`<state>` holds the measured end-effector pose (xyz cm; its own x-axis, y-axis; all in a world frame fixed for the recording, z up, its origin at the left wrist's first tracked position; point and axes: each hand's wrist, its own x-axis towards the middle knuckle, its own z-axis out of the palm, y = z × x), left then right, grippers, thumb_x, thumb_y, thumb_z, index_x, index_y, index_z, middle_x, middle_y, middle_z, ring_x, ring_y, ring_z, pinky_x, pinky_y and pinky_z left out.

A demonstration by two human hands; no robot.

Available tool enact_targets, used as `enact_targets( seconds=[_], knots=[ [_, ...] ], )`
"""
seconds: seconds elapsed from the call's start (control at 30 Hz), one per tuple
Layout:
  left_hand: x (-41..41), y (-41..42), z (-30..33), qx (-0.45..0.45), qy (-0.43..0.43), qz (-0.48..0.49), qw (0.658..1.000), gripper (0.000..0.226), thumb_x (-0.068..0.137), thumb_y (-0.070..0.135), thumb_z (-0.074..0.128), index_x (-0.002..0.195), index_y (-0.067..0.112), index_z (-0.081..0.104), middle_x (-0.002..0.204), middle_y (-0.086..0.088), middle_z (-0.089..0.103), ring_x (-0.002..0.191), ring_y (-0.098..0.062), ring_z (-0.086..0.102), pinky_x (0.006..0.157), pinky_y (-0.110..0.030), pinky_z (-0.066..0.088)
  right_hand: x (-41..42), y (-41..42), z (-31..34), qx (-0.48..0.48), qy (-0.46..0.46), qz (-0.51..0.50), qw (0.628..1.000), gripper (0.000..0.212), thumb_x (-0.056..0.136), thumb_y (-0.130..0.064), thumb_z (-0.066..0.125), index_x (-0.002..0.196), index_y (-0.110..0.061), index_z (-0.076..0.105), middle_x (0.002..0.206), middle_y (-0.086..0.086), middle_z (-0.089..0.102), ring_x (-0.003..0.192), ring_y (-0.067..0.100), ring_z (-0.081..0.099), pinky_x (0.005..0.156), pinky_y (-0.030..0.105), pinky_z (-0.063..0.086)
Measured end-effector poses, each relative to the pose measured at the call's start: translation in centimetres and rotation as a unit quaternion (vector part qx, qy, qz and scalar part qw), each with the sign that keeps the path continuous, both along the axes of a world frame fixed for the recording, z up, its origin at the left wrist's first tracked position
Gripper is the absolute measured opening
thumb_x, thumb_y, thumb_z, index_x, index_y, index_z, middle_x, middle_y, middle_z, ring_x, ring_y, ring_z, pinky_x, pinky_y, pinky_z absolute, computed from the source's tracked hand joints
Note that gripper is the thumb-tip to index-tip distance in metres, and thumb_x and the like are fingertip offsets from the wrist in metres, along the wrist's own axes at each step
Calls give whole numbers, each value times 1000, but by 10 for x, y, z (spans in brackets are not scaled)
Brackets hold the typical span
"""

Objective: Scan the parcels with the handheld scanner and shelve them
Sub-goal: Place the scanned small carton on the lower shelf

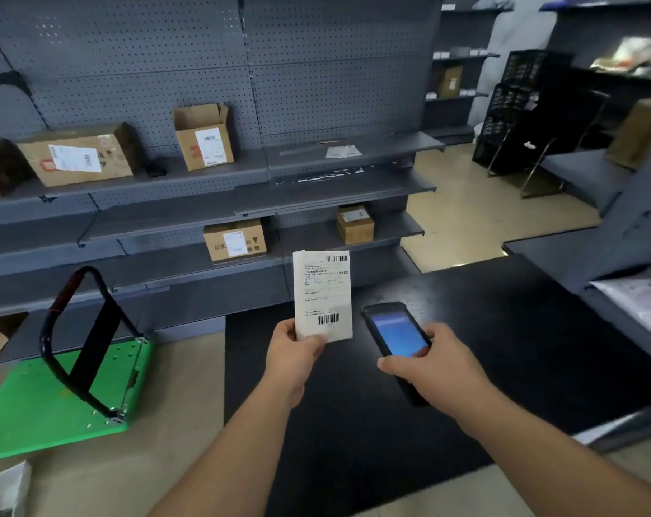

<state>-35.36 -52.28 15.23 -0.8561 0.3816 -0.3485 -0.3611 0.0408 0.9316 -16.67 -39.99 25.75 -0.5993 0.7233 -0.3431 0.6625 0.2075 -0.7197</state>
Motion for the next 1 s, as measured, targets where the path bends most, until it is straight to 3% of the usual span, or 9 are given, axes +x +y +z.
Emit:
enact_targets(
  seconds=[0.2,0.4,0.5,0.6,0.73,0.87,1.0],
  knots=[
    [30,43,2,-34,-12,-90,995,46,92,0,76,124,23,52,121,2,67,109,-18,70,81,-27,61,42,25,-14,8,21,-113,993,85,73,-51,89,138,-23,41,97,-4,63,87,14,65,83,43,60],
    [95,117,11,-42,-17,-200,979,44,94,-4,72,129,15,52,118,-3,70,103,-17,72,93,-36,63,118,66,-29,14,46,-219,975,87,74,-50,87,141,-20,41,98,-5,61,86,9,61,65,31,46],
    [138,163,16,-47,-10,-243,969,48,93,-4,73,133,13,52,114,-1,70,103,-17,73,94,-36,63,166,94,-32,11,60,-275,959,87,74,-49,87,142,-20,41,97,-5,63,87,12,63,69,33,48],
    [190,210,19,-39,-14,-289,957,38,94,-7,71,121,16,55,110,0,69,102,-17,71,99,-40,60,221,123,-34,7,69,-330,942,88,72,-50,87,142,-21,41,96,-4,64,87,15,65,69,34,49],
    [255,271,12,-40,-25,-348,936,44,92,-6,73,128,12,54,129,-11,69,113,-26,71,99,-43,61,293,159,-34,-3,74,-395,916,76,70,-48,89,127,-21,47,95,-1,66,84,18,67,72,39,56],
    [324,326,-1,-63,-17,-406,911,41,91,-2,77,118,18,55,128,-10,70,110,-22,72,94,-39,63,363,185,-35,-11,73,-460,885,68,69,-43,90,119,-22,49,94,3,66,82,20,68,72,40,60],
    [387,369,-10,-68,-16,-454,888,35,92,-5,75,113,14,55,120,-7,69,101,-17,72,78,-23,63,425,207,-41,-8,56,-517,854,66,70,-41,89,120,-25,47,87,0,66,81,20,68,75,46,63]
  ],
)
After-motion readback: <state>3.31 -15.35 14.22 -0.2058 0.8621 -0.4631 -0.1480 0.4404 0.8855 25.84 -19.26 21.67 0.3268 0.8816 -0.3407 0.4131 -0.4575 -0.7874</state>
